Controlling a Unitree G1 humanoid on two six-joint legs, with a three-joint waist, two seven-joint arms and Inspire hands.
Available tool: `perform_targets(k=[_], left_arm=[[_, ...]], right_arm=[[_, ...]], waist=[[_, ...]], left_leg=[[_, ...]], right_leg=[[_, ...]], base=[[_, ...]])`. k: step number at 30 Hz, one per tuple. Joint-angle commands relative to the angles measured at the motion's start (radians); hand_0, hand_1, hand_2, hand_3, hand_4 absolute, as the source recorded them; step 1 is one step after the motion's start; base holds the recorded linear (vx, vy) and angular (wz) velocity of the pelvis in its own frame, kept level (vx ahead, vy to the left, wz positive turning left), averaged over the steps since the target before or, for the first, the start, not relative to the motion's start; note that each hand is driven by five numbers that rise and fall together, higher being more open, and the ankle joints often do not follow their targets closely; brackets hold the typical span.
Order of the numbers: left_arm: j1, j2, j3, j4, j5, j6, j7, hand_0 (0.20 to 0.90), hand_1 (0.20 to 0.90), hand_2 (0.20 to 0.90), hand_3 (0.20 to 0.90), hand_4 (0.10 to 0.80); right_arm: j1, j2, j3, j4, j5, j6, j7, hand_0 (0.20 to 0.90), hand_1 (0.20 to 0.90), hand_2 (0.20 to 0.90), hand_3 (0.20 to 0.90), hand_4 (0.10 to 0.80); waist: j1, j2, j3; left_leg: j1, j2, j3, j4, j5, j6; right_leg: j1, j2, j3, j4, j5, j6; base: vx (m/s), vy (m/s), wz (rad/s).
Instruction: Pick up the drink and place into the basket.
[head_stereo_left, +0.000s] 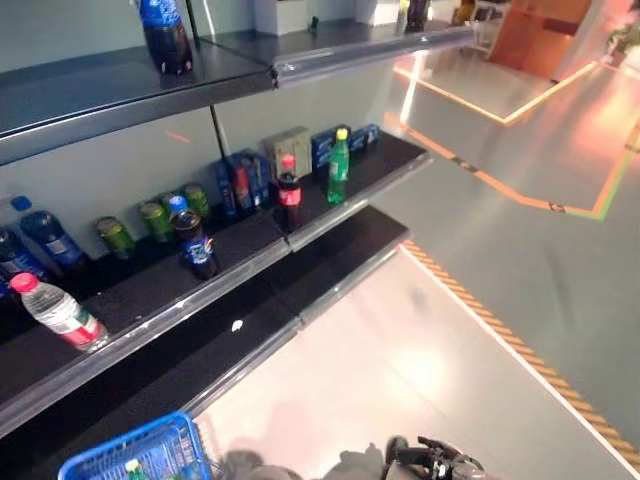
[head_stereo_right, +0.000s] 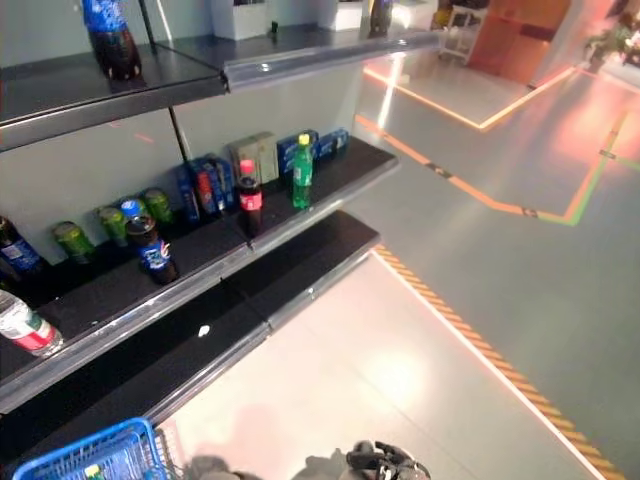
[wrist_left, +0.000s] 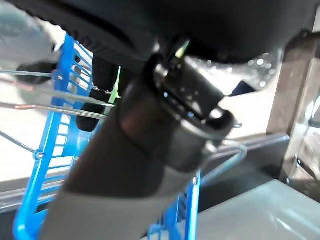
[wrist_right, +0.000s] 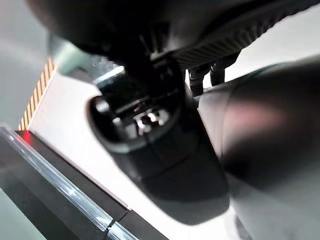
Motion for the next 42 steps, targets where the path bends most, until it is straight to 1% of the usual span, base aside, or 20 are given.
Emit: perform_targets(k=[1,2,5,8,9,13,14,16,17,18,20,23,25,28,30,33,34,36,38,42], left_arm=[[0.039,0.033,0.075,0.022,0.005,-0.135,-0.020,0.300,0.300,0.300,0.200,0.100],[0.049,0.027,0.087,0.030,0.023,-0.131,-0.038,0.300,0.300,0.300,0.200,0.100],[0.083,0.010,0.101,0.051,0.040,-0.104,-0.086,0.300,0.300,0.300,0.200,0.100],[0.091,0.002,0.081,0.057,0.030,-0.102,-0.079,0.300,0.300,0.300,0.200,0.100],[0.106,0.002,0.096,0.067,0.026,-0.096,-0.078,0.300,0.300,0.300,0.200,0.100],[0.092,0.013,0.101,0.063,0.070,-0.099,-0.072,0.300,0.300,0.300,0.200,0.100],[0.080,0.013,0.092,0.056,0.100,-0.109,-0.069,0.300,0.300,0.300,0.200,0.100],[0.057,0.013,0.080,0.039,0.133,-0.116,-0.053,0.300,0.300,0.300,0.200,0.100],[0.050,0.013,0.073,0.030,0.134,-0.117,-0.040,0.300,0.300,0.300,0.200,0.100],[0.042,0.010,0.065,0.015,0.122,-0.127,-0.014,0.300,0.300,0.300,0.200,0.100],[0.033,0.013,0.085,0.011,0.117,-0.139,0.006,0.300,0.300,0.300,0.200,0.100],[0.013,0.024,0.092,0.000,0.128,-0.147,0.007,0.300,0.300,0.300,0.200,0.100],[0.010,0.029,0.081,-0.015,0.131,-0.141,0.009,0.300,0.300,0.300,0.200,0.100],[-0.017,0.027,0.022,-0.061,0.153,-0.131,0.027,0.300,0.300,0.300,0.200,0.100],[-0.052,0.023,-0.038,-0.103,0.152,-0.121,0.055,0.300,0.300,0.300,0.200,0.100],[-0.079,0.014,-0.078,-0.132,0.165,-0.120,0.071,0.300,0.300,0.300,0.200,0.100],[-0.088,0.006,-0.105,-0.150,0.177,-0.123,0.077,0.300,0.300,0.300,0.200,0.100],[-0.084,-0.003,-0.135,-0.184,0.176,-0.128,0.082,0.300,0.300,0.300,0.200,0.100],[-0.070,-0.021,-0.143,-0.204,0.188,-0.142,0.077,0.300,0.300,0.300,0.200,0.100],[-0.054,-0.031,-0.125,-0.218,0.249,-0.133,0.049,0.300,0.300,0.300,0.200,0.100]], right_arm=[[0.007,0.005,0.020,-0.034,0.060,0.061,0.030,0.900,0.900,0.900,0.900,0.800],[0.009,-0.005,0.018,-0.038,0.064,0.057,0.040,0.900,0.900,0.900,0.900,0.800],[0.004,-0.034,0.019,-0.049,0.044,0.037,0.051,0.900,0.900,0.900,0.900,0.800],[-0.004,-0.047,0.020,-0.050,0.043,0.045,0.042,0.900,0.900,0.900,0.900,0.800],[-0.013,-0.046,0.017,-0.039,0.019,0.034,0.055,0.900,0.900,0.900,0.900,0.800],[-0.010,-0.027,0.003,-0.009,0.029,0.028,0.054,0.900,0.900,0.900,0.900,0.800],[0.002,-0.016,-0.003,-0.002,0.047,0.025,0.047,0.900,0.900,0.900,0.900,0.800],[0.022,-0.002,-0.008,-0.003,0.070,0.018,0.030,0.900,0.900,0.900,0.900,0.800],[0.027,0.005,-0.009,-0.004,0.080,0.014,0.024,0.900,0.900,0.900,0.900,0.800],[0.021,0.016,-0.009,0.000,0.078,0.023,0.021,0.900,0.900,0.900,0.900,0.800],[0.018,0.037,-0.016,0.007,0.033,0.051,0.024,0.900,0.900,0.900,0.900,0.800],[0.036,0.048,-0.020,0.027,-0.002,0.015,0.043,0.900,0.900,0.900,0.900,0.800],[0.038,0.048,-0.018,0.022,0.002,0.012,0.041,0.900,0.900,0.900,0.900,0.800],[0.042,0.043,-0.009,0.008,0.060,0.011,0.007,0.900,0.900,0.900,0.900,0.800],[0.043,0.034,-0.017,-0.006,0.117,-0.015,-0.010,0.900,0.900,0.900,0.900,0.800],[0.040,0.032,-0.010,-0.023,0.137,-0.025,-0.025,0.900,0.900,0.900,0.900,0.800],[0.041,0.029,-0.011,-0.023,0.132,-0.026,-0.023,0.900,0.900,0.900,0.900,0.800],[0.036,0.023,-0.008,-0.030,0.132,-0.016,-0.026,0.900,0.900,0.900,0.900,0.800],[0.034,0.019,-0.004,-0.037,0.128,-0.006,-0.022,0.900,0.900,0.900,0.900,0.800],[0.029,0.012,0.016,-0.054,0.119,-0.004,-0.020,0.900,0.900,0.900,0.900,0.800]], waist=[[0.003,0.008,0.006],[0.011,0.002,0.010],[0.043,-0.032,0.030],[0.072,-0.026,0.041],[0.097,-0.009,0.047],[0.130,0.016,0.049],[0.143,0.026,0.041],[0.139,0.023,0.031],[0.136,0.022,0.030],[0.127,0.010,0.018],[0.132,-0.018,0.000],[0.121,-0.038,-0.017],[0.112,-0.028,-0.018],[0.078,-0.009,0.002],[0.044,0.015,0.045],[-0.002,0.011,0.069],[-0.028,0.010,0.075],[-0.037,0.009,0.082],[-0.026,-0.004,0.077],[0.007,-0.024,0.076]], left_leg=[[-0.004,-0.032,0.005,0.143,0.094,0.057],[-0.044,-0.023,0.005,0.252,0.145,0.054],[-0.277,-0.076,0.062,0.564,0.247,0.080],[-0.352,-0.185,0.106,0.541,0.201,0.102],[-0.351,-0.230,0.144,0.389,0.213,0.105],[-0.415,-0.198,0.246,0.103,0.336,0.073],[-0.440,-0.189,0.319,0.010,0.381,0.056],[-0.437,-0.190,0.428,-0.024,0.375,0.045],[-0.432,-0.184,0.474,-0.006,0.364,0.068],[-0.397,-0.201,0.473,0.005,0.282,0.115],[-0.360,-0.244,0.446,0.000,0.212,0.174],[-0.287,-0.245,0.435,-0.033,0.168,0.235],[-0.264,-0.224,0.414,-0.028,0.161,0.232],[-0.248,-0.196,0.357,0.022,0.142,0.215],[-0.193,-0.186,0.280,0.024,0.117,0.191],[-0.154,-0.194,0.182,0.029,0.065,0.173],[-0.123,-0.190,0.112,0.025,0.025,0.165],[-0.100,-0.171,0.065,0.030,0.002,0.154],[-0.109,-0.149,0.065,0.049,0.010,0.137],[-0.132,-0.083,0.072,0.033,0.067,0.084]], right_leg=[[0.062,0.022,-0.019,-0.152,0.084,0.019],[0.084,0.041,-0.026,-0.152,0.069,-0.001],[0.169,0.071,-0.078,-0.185,0.046,-0.064],[0.217,0.096,-0.108,-0.214,0.036,-0.069],[0.260,0.141,-0.106,-0.245,0.022,-0.064],[0.324,0.212,-0.124,-0.261,-0.019,-0.084],[0.355,0.244,-0.144,-0.254,-0.052,-0.092],[0.392,0.270,-0.175,-0.230,-0.109,-0.099],[0.387,0.277,-0.195,-0.202,-0.124,-0.106],[0.372,0.283,-0.186,-0.138,-0.143,-0.100],[0.377,0.279,-0.165,0.006,-0.090,-0.048],[0.317,0.269,-0.140,0.302,0.117,0.079],[0.258,0.255,-0.131,0.407,0.148,0.093],[0.167,0.172,-0.116,0.337,0.090,0.054],[0.096,0.072,-0.106,0.157,0.060,0.017],[0.033,-0.006,0.000,-0.100,0.151,0.030],[0.012,-0.021,0.086,-0.182,0.210,0.050],[0.015,-0.016,0.116,-0.174,0.198,0.055],[0.068,0.004,0.084,-0.182,0.134,0.059],[0.139,0.027,0.021,-0.213,0.084,0.030]], base=[[0.337,-0.500,-0.02],[0.271,-0.460,-0.11],[0.259,-0.450,-0.21],[0.265,-0.221,0.12],[0.475,-0.171,-0.25],[0.519,-0.141,-0.59],[0.479,-0.141,0.09],[0.477,-0.126,0.11],[0.392,-0.024,-0.09],[0.387,0.025,0.12],[0.442,0.046,1.10],[0.354,0.042,0.90],[0.235,-0.042,0.75],[0.231,-0.133,1.07],[0.220,-0.257,1.28],[0.276,-0.346,1.55],[0.340,-0.359,1.52],[0.242,-0.276,1.20],[0.120,-0.239,1.02],[0.024,-0.284,0.84]])
